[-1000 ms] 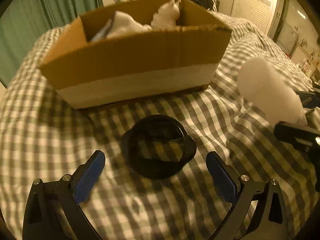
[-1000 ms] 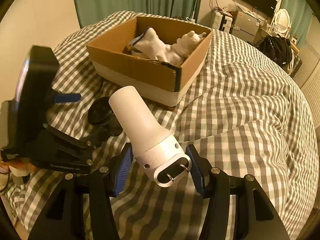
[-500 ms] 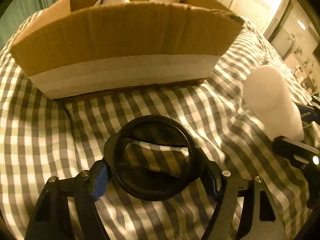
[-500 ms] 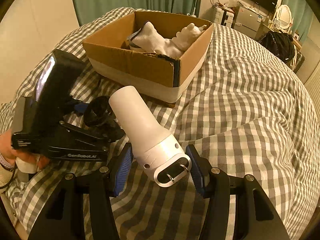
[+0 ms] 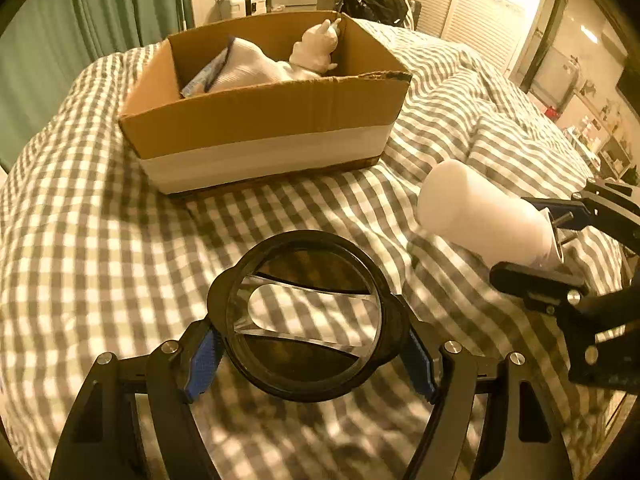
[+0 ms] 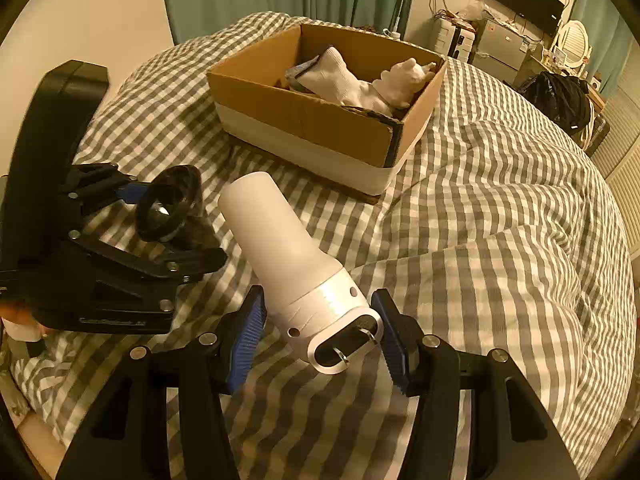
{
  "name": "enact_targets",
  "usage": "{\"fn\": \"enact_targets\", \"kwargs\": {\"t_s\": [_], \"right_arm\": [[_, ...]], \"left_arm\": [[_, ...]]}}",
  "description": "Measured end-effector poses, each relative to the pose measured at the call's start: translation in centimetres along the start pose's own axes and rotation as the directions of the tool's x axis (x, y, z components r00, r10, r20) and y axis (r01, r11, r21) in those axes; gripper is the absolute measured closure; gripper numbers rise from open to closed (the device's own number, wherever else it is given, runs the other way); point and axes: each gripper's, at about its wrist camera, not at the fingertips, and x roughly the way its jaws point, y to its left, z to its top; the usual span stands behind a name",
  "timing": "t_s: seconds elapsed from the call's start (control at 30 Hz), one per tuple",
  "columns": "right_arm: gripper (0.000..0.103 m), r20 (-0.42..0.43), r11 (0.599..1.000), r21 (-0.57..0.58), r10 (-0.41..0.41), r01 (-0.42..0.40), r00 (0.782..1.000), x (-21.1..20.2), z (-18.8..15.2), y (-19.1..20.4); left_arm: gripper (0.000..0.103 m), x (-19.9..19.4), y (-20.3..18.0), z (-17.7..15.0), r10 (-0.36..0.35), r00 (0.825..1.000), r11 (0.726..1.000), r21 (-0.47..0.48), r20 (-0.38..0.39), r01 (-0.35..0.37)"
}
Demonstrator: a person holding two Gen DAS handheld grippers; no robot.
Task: Organize objects
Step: 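Carry the bottle and black ring into the box and open both tools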
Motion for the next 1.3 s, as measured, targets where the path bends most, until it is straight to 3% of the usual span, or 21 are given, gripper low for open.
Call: {"fn": "enact_targets", "kwargs": {"t_s": [0.27,0.5,0.83,1.07,1.3], "right_arm": [[0.049,0.01,1.0,-0.008,-0.013,0.013,1.0,-2.8,0.3,1.0],[0.049,0.07,0.999,-0.035,-0.036,0.039,0.997,-6.3,2.2,2.1],[0.049,0.163,0.994,-0.076,-0.061,0.074,0.985,-9.9,7.3,2.3],[0.049,0.207,0.994,-0.044,-0.092,0.104,0.974,-9.3,12.8,0.1],[0.049,0.197,0.997,0.037,-0.067,0.061,0.978,-6.1,17.5,-3.2]], "left_arm": [[0.025,-3.9,1.1,-0.7,-0.014,0.999,1.0,0.007,0.028,0.014],[0.025,-8.9,1.2,1.4,0.001,0.992,0.998,0.058,0.125,-0.008],[0.025,-14.6,2.0,7.6,0.061,0.954,0.991,0.098,0.292,-0.093],[0.025,-14.1,3.8,13.1,0.107,0.937,0.987,0.08,0.334,-0.141],[0.025,-9.6,6.3,17.7,0.122,0.947,0.989,0.043,0.297,-0.141]]}}
